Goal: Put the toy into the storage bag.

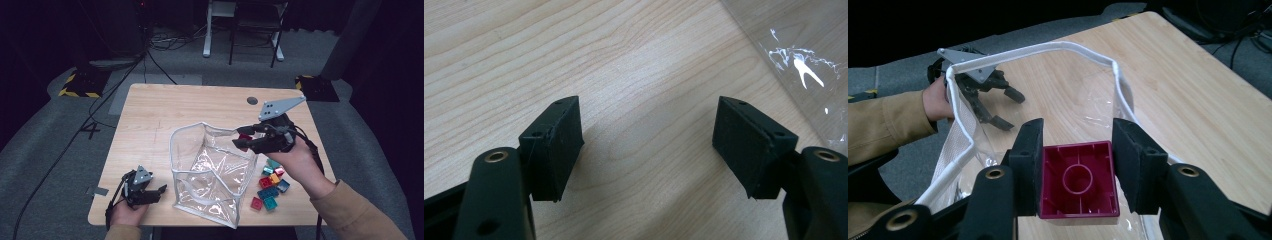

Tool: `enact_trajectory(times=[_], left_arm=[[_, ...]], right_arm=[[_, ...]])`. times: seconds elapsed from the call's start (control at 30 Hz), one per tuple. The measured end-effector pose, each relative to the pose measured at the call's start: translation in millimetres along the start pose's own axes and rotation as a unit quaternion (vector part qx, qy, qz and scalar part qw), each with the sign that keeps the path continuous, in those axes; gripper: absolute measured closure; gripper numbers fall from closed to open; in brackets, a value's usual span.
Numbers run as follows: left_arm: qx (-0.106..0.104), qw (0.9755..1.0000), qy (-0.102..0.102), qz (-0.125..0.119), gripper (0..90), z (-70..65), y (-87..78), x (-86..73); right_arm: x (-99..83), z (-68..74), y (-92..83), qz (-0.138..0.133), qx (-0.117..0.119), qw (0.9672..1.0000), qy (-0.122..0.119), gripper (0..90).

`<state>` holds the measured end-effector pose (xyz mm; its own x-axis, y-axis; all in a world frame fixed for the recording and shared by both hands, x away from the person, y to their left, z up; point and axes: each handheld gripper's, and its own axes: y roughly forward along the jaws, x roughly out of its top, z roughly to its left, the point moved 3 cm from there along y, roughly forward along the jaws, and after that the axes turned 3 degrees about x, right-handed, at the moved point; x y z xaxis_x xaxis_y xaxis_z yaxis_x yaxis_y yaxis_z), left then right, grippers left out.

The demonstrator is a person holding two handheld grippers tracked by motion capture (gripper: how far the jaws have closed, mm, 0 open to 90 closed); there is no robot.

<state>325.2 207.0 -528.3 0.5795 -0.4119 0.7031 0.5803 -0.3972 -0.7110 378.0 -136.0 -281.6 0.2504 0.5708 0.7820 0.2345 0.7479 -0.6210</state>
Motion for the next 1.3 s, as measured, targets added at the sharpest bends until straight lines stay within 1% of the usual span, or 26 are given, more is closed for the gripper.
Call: enact_trajectory(times=[0.07,0.1,0.13,0.17,0.23,0.27,0.3,0.33,0.37,0.47,0.57,0.6,0.63,0.7,0.73,0.77,0.8,0.83,0.97,1.0,1.03,1.07,1.1,1.2,1.23,1.3], left_arm=[[0.000,1.0000,0.000,0.000,28.6,0.0,0.0,0.0],[0.000,1.0000,0.000,0.000,28.6,0.0,0.0,0.0],[0.000,1.0000,0.000,0.000,28.6,0.0,0.0,0.0],[0.000,1.0000,0.001,0.000,28.6,-0.1,-0.1,-0.1],[0.000,1.0000,0.001,0.000,28.6,-0.1,-0.1,-0.1],[0.000,1.0000,0.001,0.000,28.6,-0.1,-0.1,-0.1],[0.000,1.0000,0.001,0.000,28.6,-0.1,-0.1,-0.1],[0.000,1.0000,0.001,0.000,28.5,-0.1,-0.1,-0.1],[0.000,1.0000,0.000,0.000,28.5,-0.1,-0.1,-0.1],[0.000,1.0000,0.000,0.000,28.5,-0.1,-0.1,-0.1],[0.000,1.0000,0.001,0.000,28.5,-0.1,-0.1,-0.1],[0.000,1.0000,0.001,0.000,28.6,-0.1,-0.1,-0.1],[0.000,1.0000,0.001,0.000,28.5,-0.1,-0.1,-0.1],[0.000,1.0000,0.001,0.000,28.5,-0.1,-0.1,-0.1],[0.000,1.0000,0.001,0.000,28.6,-0.1,-0.1,-0.1],[0.000,1.0000,0.001,0.000,28.5,-0.1,-0.1,-0.1],[0.000,1.0000,0.001,0.000,28.6,-0.1,-0.1,-0.1],[0.000,1.0000,0.001,0.000,28.6,-0.1,-0.1,-0.1],[0.000,1.0000,0.001,0.000,28.6,-0.1,-0.1,-0.1],[0.000,1.0000,0.001,0.000,28.5,-0.1,-0.1,-0.1],[0.000,1.0000,0.001,0.000,28.5,-0.1,-0.1,-0.1],[0.000,1.0000,0.001,0.000,28.5,-0.1,-0.1,-0.1],[0.000,1.0000,0.001,0.000,28.4,-0.1,-0.1,-0.1],[0.000,1.0000,0.001,0.000,28.3,-0.1,-0.1,-0.1],[0.000,1.0000,0.001,0.000,28.3,-0.1,-0.1,-0.1],[0.000,1.0000,0.001,0.000,28.3,-0.1,-0.1,-0.1]], right_arm=[[0.4,0.0,6.8,0.003,0.004,1.0000,0.000,57.6],[0.0,0.1,13.4,0.008,0.007,0.9999,0.002,57.7],[0.0,0.1,13.4,0.008,0.007,0.9999,0.002,57.7],[-0.3,0.0,17.2,0.011,0.009,0.9999,0.003,57.6],[-1.6,-0.3,24.9,0.019,0.011,0.9998,0.004,57.6],[-3.4,-0.1,32.4,0.026,0.014,0.9995,0.005,57.6],[-3.4,-0.1,32.4,0.026,0.014,0.9995,0.005,57.6],[-5.3,0.3,38.9,0.033,0.016,0.9993,0.006,57.6],[-5.3,0.3,38.9,0.033,0.016,0.9993,0.006,57.6],[-8.4,0.0,47.1,0.043,0.020,0.9988,0.008,57.6],[-12.4,-0.5,55.1,0.059,0.023,0.9979,0.009,57.6],[-14.8,-0.8,60.5,0.075,0.023,0.9969,0.010,57.6],[-14.8,-0.8,60.5,0.075,0.023,0.9969,0.010,57.6],[-16.5,-0.7,65.2,0.091,0.021,0.9955,0.012,57.6],[-17.8,0.0,69.6,0.110,0.022,0.9936,0.013,57.6],[-17.8,0.0,69.6,0.110,0.022,0.9936,0.013,57.6],[-19.0,0.9,73.8,0.127,0.019,0.9916,0.011,57.6],[-19.0,0.9,73.8,0.127,0.019,0.9916,0.011,57.6],[-22.1,2.5,81.2,0.163,0.021,0.9863,0.014,57.5],[-23.6,3.2,84.7,0.181,0.021,0.9831,0.013,57.6],[-23.6,3.2,84.7,0.181,0.021,0.9831,0.013,57.6],[-25.1,4.1,87.6,0.196,0.020,0.9803,0.010,57.5],[-25.1,4.1,87.6,0.196,0.020,0.9803,0.010,57.5],[-27.3,5.3,92.1,0.213,0.025,0.9768,0.008,57.4],[-27.7,5.4,92.6,0.215,0.027,0.9761,0.009,57.2],[-27.6,5.4,92.4,0.214,0.031,0.9764,0.009,55.2]])
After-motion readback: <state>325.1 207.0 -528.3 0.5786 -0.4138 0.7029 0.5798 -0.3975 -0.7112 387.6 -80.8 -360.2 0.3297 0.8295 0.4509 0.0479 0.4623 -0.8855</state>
